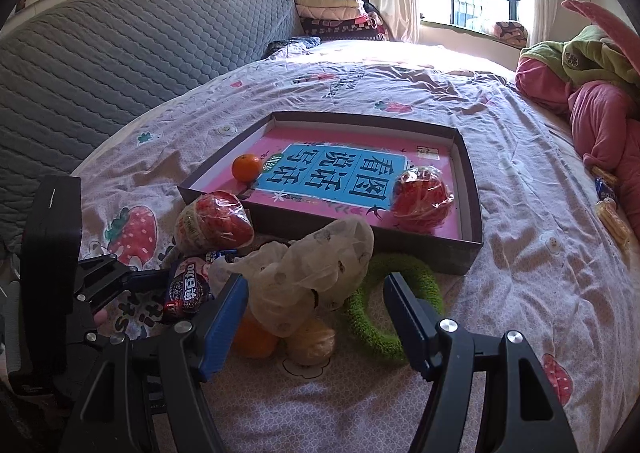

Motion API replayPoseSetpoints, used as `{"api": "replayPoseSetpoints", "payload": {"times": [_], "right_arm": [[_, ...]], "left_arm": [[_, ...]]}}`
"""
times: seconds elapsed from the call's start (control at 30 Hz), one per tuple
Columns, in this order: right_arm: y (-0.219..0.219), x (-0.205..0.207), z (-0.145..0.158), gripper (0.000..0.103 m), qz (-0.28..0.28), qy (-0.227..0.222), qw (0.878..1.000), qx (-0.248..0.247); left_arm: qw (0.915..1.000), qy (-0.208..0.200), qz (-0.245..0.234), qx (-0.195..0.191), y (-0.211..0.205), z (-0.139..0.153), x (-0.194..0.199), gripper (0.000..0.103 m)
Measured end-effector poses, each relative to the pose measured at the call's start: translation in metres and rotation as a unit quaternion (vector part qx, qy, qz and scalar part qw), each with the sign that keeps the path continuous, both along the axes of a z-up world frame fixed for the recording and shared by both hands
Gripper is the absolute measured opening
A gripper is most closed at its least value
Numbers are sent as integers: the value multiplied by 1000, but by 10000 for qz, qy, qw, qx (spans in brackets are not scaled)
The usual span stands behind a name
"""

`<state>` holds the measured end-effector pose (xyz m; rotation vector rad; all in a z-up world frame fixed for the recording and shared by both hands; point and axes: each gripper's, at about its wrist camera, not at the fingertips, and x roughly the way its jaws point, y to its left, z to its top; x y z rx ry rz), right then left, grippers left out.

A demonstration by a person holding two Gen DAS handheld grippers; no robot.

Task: Organize objects
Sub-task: 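Grasp the blue cookie packet with left tool while right tool grasps the white plastic bag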

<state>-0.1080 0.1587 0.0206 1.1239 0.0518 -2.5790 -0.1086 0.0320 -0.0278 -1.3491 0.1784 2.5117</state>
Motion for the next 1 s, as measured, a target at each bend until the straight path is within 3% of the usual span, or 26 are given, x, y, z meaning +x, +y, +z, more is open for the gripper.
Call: {"api": "replayPoseSetpoints", "payload": {"times": [0.3,0.4,0.5,0.57,0.7,0.83,1.0], "right_arm": [[5,-20,-9,70,-177,-199,9994,-228],[5,-25,-9,69,-211,-211,9992,-265],[6,-28,-9,58,-194,-199,9990,-338],[6,-28,-10,52,-179,-212,9990,-350],[4,-29,-12,37,-104,-239,9988,-410],[1,-31,-15,16,37,-302,9981,-545],[6,-32,-13,9,-5,-223,9969,-760]], "left_arm": [[9998,99,-169,-66,1,0,-11,74],[9997,113,-208,-44,-1,1,-12,69],[9995,179,-249,-27,-3,2,-10,54],[9994,196,-289,-13,-5,2,-9,51],[9994,186,-260,153,-10,4,-8,49],[9991,183,-225,303,-13,5,-9,48],[9988,242,-180,383,-14,7,-8,47]]}}
